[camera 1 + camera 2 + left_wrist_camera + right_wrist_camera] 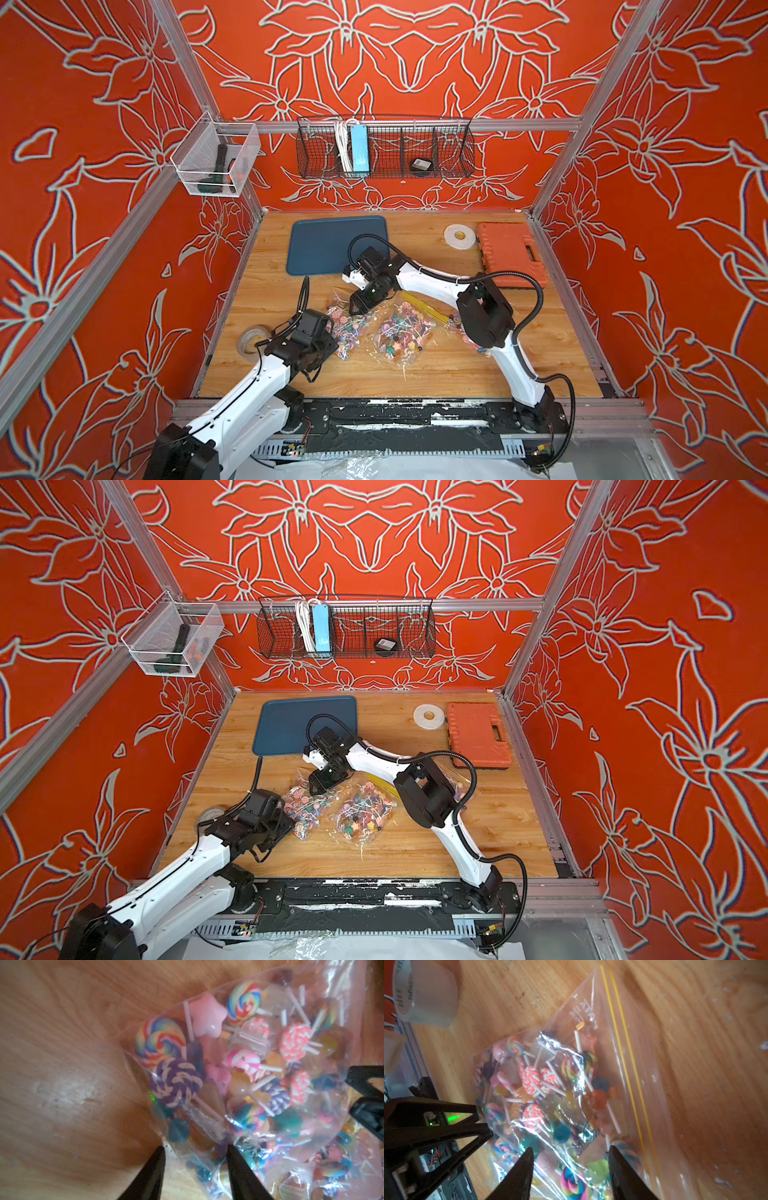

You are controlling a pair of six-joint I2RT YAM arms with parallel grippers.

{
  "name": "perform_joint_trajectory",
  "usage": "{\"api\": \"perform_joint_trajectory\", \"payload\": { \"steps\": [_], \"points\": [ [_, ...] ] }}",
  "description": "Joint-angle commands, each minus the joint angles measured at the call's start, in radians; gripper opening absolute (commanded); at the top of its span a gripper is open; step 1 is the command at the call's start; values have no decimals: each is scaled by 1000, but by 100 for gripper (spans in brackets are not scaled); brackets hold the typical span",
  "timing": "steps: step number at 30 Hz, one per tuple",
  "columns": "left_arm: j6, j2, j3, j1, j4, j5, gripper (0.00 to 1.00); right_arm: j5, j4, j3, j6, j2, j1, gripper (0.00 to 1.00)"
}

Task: Pour candies out of the ziploc bag
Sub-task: Adjust the ziploc bag at the center of the board.

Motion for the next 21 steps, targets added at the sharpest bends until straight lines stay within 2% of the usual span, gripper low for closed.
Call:
{"api": "perform_joint_trajectory", "payload": {
  "steps": [1, 6, 16, 21],
  "points": [
    [-3, 34, -8, -4, 31, -21, 51, 6, 19, -60, 32, -3, -6, 58],
    [14, 74, -16, -4, 71, -38, 52, -11, 72, -134, 84, -18, -10, 57],
    [77, 131, 30, -4, 87, -149, 52, 0, 163, -288, 188, -90, -9, 53],
    [130, 214, 63, 1, 111, -196, 52, 9, 220, -377, 261, -143, -10, 50]
  ]
}}
